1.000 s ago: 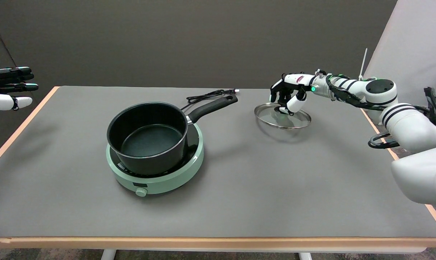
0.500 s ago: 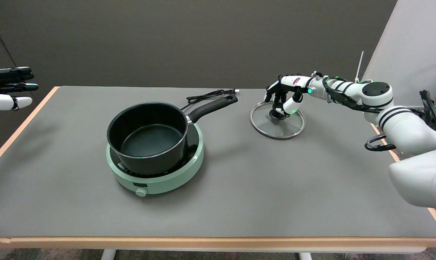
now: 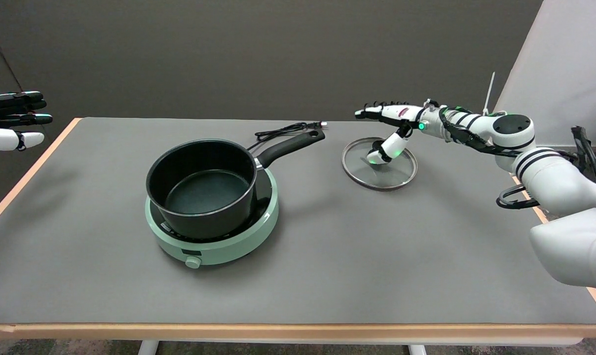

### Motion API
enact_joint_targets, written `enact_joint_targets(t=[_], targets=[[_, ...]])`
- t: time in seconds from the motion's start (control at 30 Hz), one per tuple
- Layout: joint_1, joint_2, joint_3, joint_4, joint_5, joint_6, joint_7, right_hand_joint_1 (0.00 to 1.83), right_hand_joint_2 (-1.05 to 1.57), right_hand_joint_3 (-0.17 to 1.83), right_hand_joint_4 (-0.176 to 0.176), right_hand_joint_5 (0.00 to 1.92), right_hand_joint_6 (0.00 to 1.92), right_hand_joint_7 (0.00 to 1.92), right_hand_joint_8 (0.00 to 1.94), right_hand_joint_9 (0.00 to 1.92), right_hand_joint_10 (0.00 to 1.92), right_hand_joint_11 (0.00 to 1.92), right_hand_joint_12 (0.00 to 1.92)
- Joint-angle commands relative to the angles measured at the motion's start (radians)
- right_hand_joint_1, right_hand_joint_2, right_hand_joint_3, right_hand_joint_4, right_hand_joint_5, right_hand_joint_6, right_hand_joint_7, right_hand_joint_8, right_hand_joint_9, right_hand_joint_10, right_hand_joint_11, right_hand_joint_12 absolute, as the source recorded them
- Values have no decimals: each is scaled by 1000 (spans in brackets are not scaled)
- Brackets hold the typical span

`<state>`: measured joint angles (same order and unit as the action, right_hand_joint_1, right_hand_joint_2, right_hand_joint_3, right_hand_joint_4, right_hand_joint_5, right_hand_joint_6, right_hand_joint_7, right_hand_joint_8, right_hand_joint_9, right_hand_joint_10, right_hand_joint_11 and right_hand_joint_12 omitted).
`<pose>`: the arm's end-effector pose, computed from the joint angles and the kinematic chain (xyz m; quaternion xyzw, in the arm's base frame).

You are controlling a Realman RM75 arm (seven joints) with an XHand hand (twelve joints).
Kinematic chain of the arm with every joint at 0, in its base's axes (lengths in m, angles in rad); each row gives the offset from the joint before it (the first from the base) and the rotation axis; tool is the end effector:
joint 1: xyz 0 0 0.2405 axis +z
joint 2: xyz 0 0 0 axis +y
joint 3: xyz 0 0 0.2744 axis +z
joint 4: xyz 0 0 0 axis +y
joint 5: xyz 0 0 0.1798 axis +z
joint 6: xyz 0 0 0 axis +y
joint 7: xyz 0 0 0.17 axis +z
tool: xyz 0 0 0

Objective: Place the pot lid onto the table.

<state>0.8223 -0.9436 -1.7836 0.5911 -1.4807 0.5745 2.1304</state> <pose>-0.2284 -0.4854 0.4513 0.7256 -0.1860 -0.0673 0.6591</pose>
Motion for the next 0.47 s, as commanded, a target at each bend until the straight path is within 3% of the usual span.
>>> enact_joint_targets(t=[0.03,0.3,0.47], targets=[[-60,19,129,152,13,16,0,769,333,826,63,13,75,-1,-1,-1,-1,43,415],[-167,44,193,405,44,28,0,749,329,823,64,19,57,-1,20,-1,5,49,432],[-298,44,266,637,40,-65,-50,713,336,850,69,24,119,1,100,-1,159,71,483]])
